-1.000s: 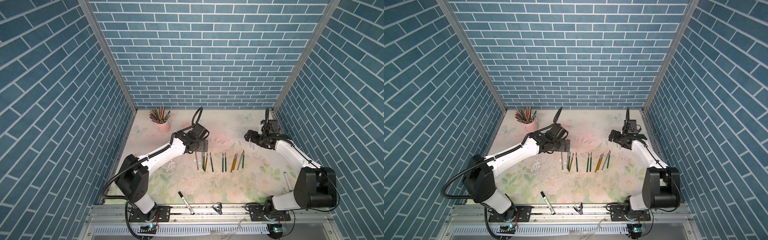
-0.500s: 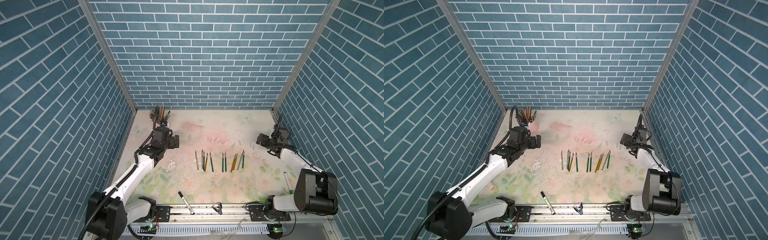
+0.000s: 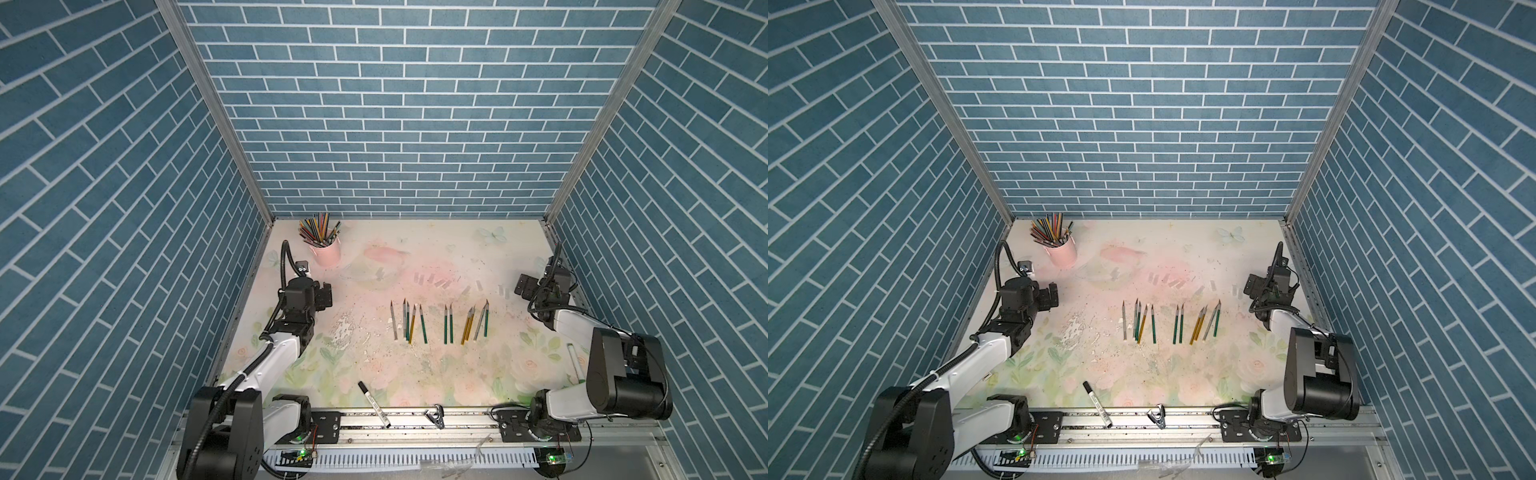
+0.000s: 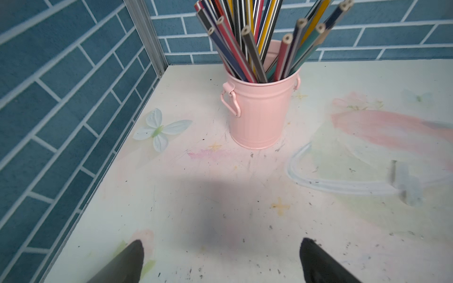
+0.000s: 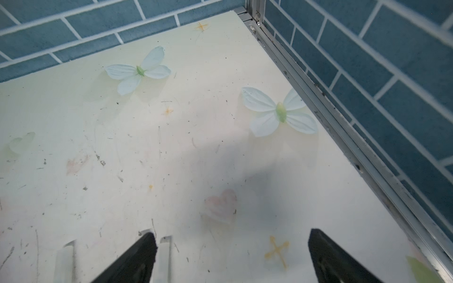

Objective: Remove protective caps from carving knives
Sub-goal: Reset both arms

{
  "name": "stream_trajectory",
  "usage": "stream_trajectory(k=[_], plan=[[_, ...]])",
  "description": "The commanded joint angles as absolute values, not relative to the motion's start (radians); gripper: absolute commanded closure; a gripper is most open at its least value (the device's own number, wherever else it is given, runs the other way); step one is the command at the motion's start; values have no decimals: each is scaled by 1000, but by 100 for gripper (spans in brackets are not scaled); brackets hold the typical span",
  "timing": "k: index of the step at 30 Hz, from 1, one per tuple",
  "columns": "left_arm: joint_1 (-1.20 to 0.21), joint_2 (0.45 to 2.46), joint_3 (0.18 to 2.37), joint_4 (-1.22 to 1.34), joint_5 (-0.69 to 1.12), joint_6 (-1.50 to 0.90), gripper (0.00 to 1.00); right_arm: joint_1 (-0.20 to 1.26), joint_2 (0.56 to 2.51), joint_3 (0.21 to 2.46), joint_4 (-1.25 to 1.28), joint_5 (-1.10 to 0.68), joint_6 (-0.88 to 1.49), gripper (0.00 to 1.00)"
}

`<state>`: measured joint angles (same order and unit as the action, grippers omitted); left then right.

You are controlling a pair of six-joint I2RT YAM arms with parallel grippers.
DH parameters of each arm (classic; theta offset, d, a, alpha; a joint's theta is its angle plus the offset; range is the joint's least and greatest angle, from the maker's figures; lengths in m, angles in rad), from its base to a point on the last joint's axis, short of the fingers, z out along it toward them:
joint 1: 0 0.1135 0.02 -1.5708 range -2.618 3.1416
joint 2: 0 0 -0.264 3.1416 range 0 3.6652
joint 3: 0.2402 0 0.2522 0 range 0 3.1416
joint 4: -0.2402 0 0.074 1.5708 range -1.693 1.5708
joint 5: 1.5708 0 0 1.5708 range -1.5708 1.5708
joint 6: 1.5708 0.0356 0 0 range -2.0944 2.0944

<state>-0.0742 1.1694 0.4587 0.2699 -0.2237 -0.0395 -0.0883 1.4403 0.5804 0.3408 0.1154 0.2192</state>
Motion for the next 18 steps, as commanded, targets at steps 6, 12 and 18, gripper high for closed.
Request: stream_trajectory(k=[6, 12, 18], plan=[[-20, 1330, 399, 623, -179, -3, 1, -92, 1464, 506, 584, 137, 153, 2], [-9, 1448, 368, 818, -132, 14, 1, -91, 1470, 479, 638, 110, 141, 2], [-8, 1504, 375, 861, -77, 33, 1, -90, 1479, 448, 707, 45, 110, 2]])
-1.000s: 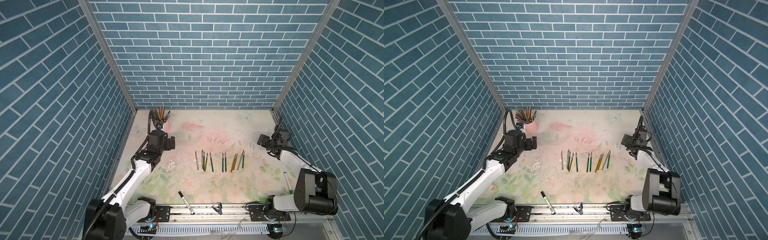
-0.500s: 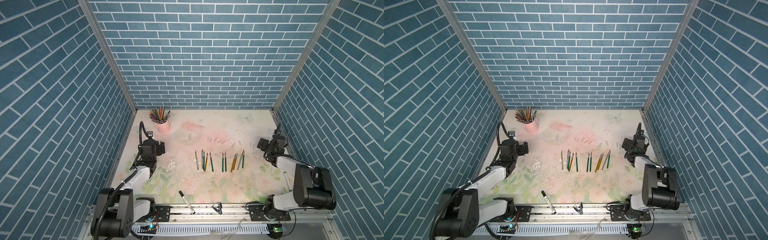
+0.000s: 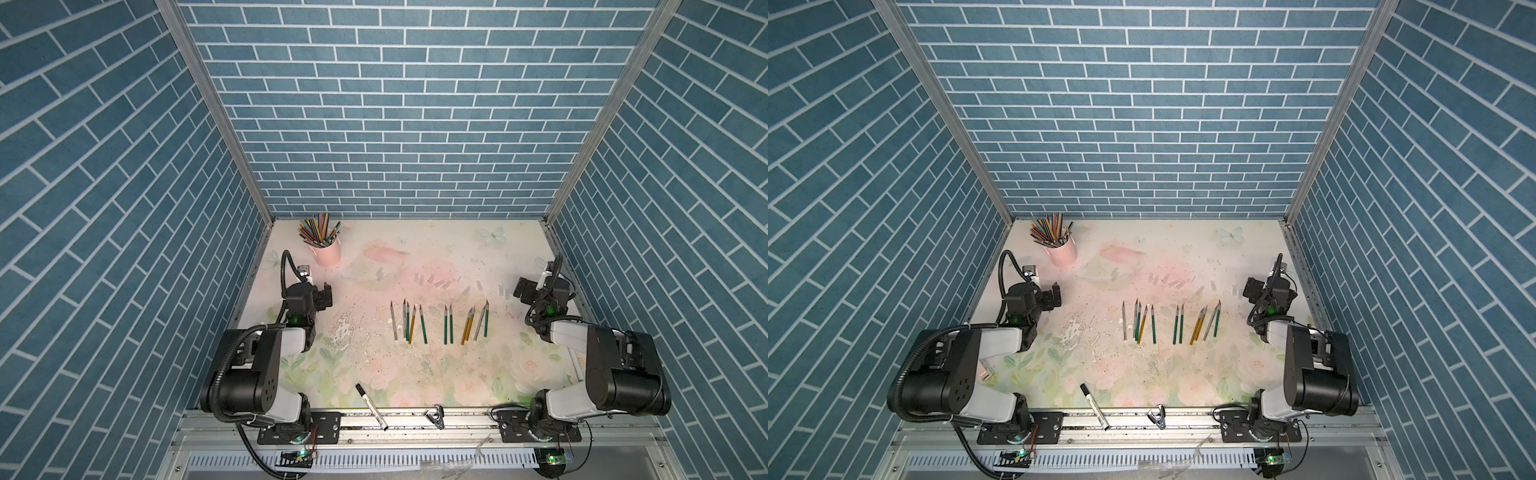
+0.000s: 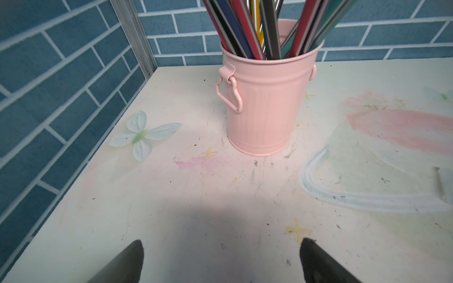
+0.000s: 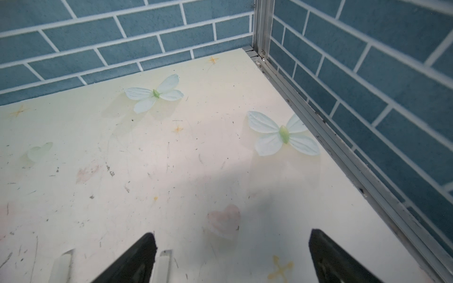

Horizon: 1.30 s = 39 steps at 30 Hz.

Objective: Remove protective caps from carving knives
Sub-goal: Reset both arms

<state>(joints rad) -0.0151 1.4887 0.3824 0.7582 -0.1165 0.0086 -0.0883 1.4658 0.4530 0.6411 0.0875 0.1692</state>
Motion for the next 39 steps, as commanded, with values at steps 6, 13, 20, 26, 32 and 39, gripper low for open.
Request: stream_trajectory(k=[6, 13, 20, 26, 32, 39], plan=[[-8, 1514, 389, 841, -46, 45, 1, -79, 1543, 375, 896, 15, 90, 2], [-8, 1519, 387, 852, -33, 53, 1, -80, 1545, 385, 882, -8, 83, 1], [-11, 1519, 399, 831, -3, 67, 1, -78, 1539, 382, 879, -2, 80, 1], [-11, 1519, 398, 832, -3, 68, 1, -77, 1536, 382, 877, 0, 78, 1], [-11, 1520, 399, 830, -3, 68, 1, -75, 1538, 383, 875, 1, 78, 1], [-10, 1520, 398, 830, -1, 68, 1, -73, 1539, 384, 875, 4, 77, 1]])
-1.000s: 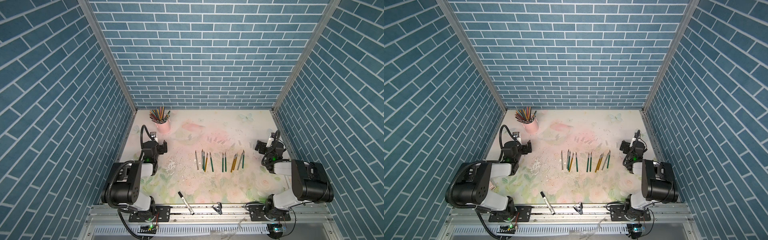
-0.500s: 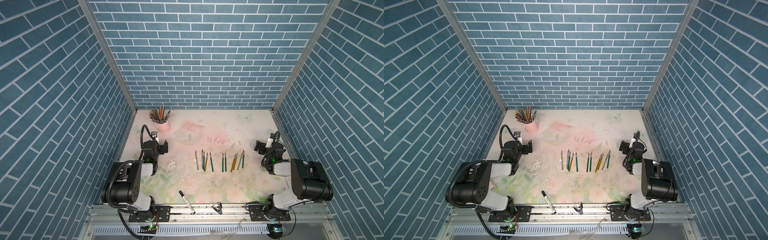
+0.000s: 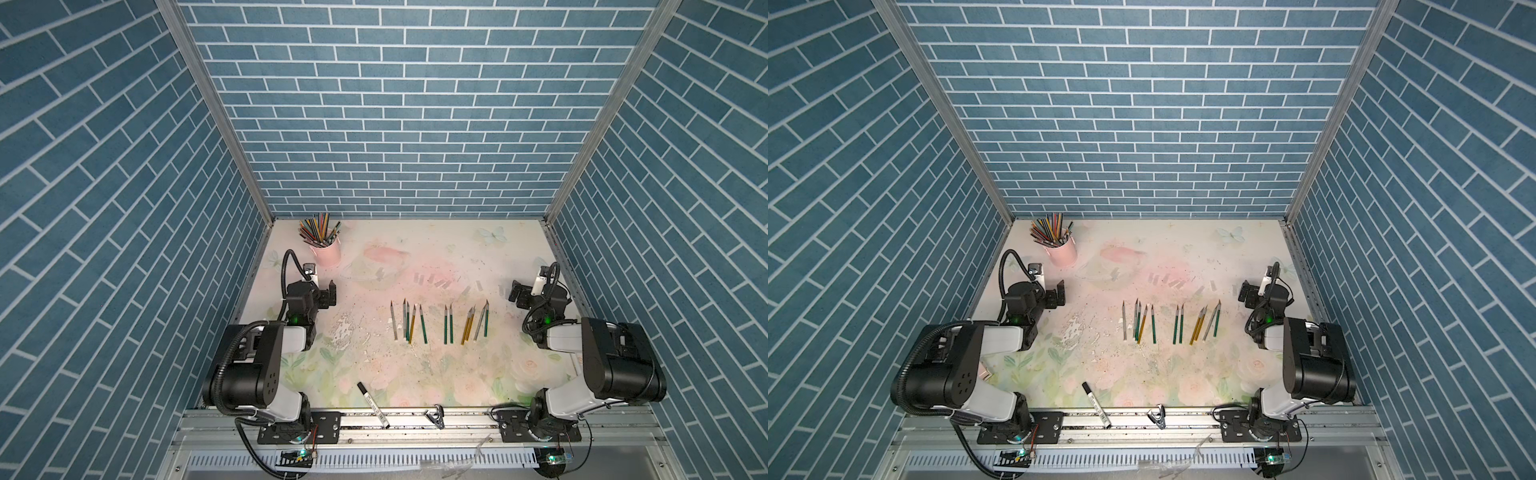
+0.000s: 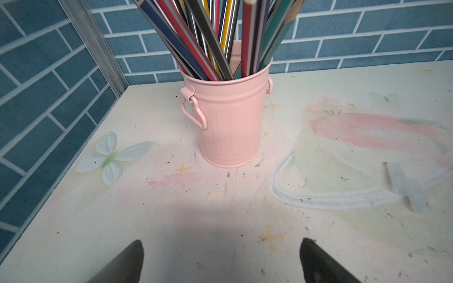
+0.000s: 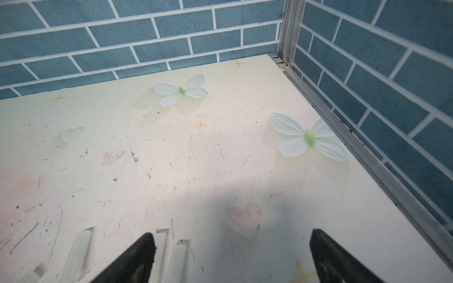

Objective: Remove protective caps from carving knives
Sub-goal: Reset both arms

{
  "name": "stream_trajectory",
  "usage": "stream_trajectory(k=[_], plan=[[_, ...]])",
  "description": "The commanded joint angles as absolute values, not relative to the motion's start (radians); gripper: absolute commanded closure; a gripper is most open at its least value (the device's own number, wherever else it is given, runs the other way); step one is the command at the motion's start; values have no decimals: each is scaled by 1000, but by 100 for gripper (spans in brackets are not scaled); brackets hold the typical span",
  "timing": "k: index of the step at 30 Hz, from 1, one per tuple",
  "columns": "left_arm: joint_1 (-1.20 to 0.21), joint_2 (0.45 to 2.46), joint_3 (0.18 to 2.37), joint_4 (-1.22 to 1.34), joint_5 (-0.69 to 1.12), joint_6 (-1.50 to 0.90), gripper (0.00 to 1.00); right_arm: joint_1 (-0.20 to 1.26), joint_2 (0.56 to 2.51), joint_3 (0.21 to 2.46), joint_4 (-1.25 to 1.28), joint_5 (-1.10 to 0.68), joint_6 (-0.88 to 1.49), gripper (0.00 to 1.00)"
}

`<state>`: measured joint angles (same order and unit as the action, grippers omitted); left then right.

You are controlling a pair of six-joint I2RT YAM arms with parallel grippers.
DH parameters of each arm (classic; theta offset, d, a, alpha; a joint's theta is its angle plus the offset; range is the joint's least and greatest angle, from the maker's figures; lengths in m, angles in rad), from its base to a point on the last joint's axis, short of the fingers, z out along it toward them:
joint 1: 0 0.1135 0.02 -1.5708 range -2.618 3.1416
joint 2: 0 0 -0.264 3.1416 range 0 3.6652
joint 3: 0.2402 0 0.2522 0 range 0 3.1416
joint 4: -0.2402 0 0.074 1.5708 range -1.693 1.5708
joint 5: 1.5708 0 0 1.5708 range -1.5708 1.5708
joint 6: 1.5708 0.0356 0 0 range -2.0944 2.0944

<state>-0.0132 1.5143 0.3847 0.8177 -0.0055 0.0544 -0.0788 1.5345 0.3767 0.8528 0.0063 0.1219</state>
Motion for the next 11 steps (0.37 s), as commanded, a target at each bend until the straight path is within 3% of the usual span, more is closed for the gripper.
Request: stream_trajectory(k=[1, 11], plan=[[-11, 1520, 399, 830, -2, 67, 1, -73, 1538, 383, 874, 3, 77, 1], [-11, 1523, 403, 824, -4, 68, 1, -72, 1538, 385, 873, 7, 78, 1]])
